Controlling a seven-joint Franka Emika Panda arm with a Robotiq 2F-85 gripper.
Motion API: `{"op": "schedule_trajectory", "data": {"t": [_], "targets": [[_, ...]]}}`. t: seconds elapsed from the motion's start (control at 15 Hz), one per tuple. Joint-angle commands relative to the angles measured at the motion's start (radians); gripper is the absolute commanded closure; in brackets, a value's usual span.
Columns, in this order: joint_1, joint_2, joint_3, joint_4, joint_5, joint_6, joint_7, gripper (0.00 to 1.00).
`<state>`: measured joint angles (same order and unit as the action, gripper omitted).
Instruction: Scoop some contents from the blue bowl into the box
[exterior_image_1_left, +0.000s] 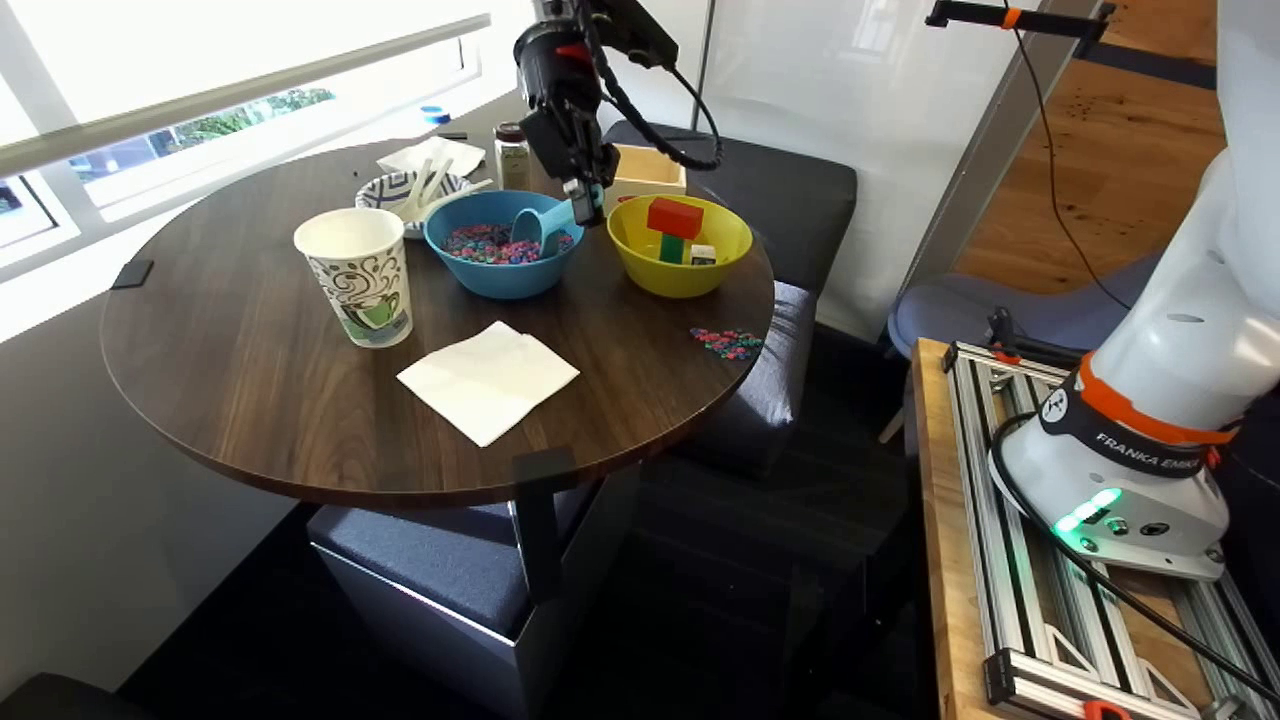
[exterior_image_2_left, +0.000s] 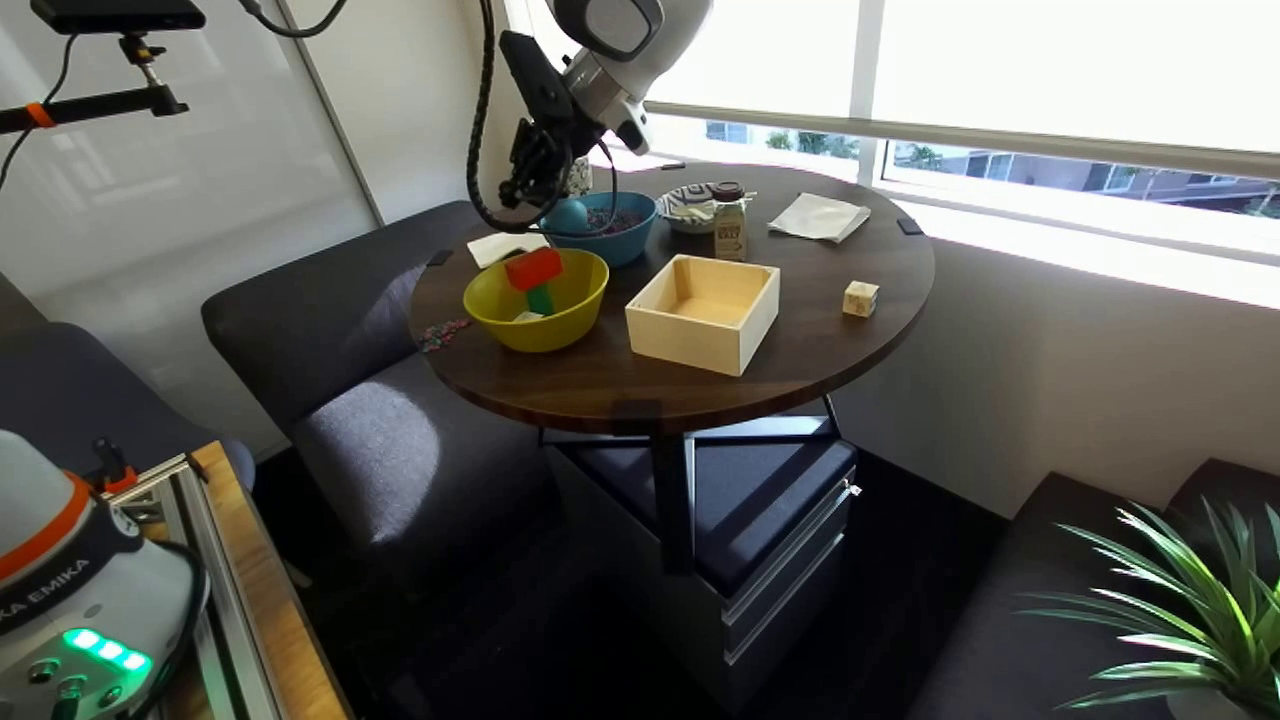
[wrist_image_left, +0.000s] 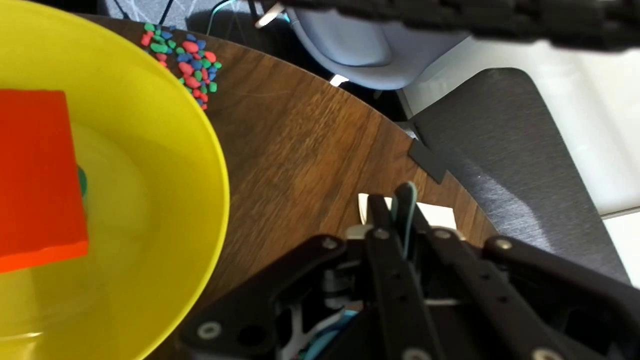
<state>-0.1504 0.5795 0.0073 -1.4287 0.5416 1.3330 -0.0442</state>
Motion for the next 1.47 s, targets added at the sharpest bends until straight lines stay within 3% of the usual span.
{"op": "schedule_trajectory", "data": {"t": [0.0,0.67,1.07,1.4], "targets": [[-0.031,0.075,0.006,0.093,0.085,-0.094,0.058,0.98],[-0.091,0.185,0.002,0.203,0.27,-0.23,0.049,0.98],[-0.14,0.231,0.009,0.288,0.273,-0.426,-0.111,0.98],[-0.197,0.257,0.018,0.367,0.347,-0.543,-0.221,0.98]]}}
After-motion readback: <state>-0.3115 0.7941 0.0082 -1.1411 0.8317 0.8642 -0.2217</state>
